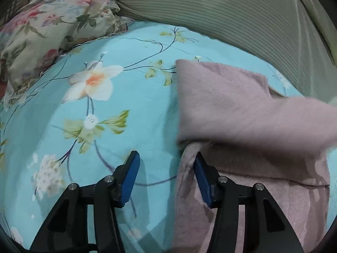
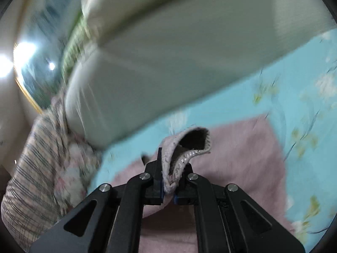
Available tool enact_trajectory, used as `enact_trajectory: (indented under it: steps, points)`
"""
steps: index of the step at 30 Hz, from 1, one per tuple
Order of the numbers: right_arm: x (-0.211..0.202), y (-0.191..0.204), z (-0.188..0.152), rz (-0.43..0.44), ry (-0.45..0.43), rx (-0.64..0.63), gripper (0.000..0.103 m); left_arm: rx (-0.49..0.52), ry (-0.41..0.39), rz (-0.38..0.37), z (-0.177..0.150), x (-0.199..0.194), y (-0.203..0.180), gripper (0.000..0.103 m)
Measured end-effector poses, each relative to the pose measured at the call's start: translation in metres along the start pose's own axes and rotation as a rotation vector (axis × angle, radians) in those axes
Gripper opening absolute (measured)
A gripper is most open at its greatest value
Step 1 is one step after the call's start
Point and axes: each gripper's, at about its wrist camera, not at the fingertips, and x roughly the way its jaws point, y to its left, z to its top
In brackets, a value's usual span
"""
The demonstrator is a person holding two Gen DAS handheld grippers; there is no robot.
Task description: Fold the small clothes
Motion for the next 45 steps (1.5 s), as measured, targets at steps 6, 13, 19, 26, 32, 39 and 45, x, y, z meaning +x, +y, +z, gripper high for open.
enact_trajectory:
  steps: [6, 13, 19, 26, 32, 39, 45]
  points:
    - [0.021, -0.047, -0.026, -0.133, 0.146, 0.03, 0.007, -0.07, 0.005, -0.014, -0.005, 0.001, 0.02, 0.047]
    - [0.033, -0.086, -0.058, -0.173, 0.236, 0.156, 0.01, -0.105, 0.002, -0.049, -0.006, -0.001, 0.029, 0.047]
    - [-0.009, -0.025, -0.035, -0.094, 0.032, -0.099, 0.008, -0.124, -0.009, 0.011, -0.014, -0.008, 0.033, 0.04]
    - [0.004, -0.074, -0.053, -0.357, 0.23, 0.027, 0.042, -0.142, 0.025, 0.002, -0.013, -0.012, 0.049, 0.034]
    - [-0.038, -0.066, -0.049, -0.313, 0.062, 0.026, 0.042, -0.092, 0.007, -0.177, 0.0, -0.036, 0.026, 0.034]
    - [0.028, -0.027, -0.052, -0.196, 0.246, -0.098, 0.042, 0.031, 0.069, -0.331, 0.021, -0.01, -0.037, 0.037]
    - [0.023, -0.068, -0.057, -0.378, 0.238, -0.038, 0.039, -0.03, 0.165, -0.3, 0.019, 0.031, -0.004, 0.003]
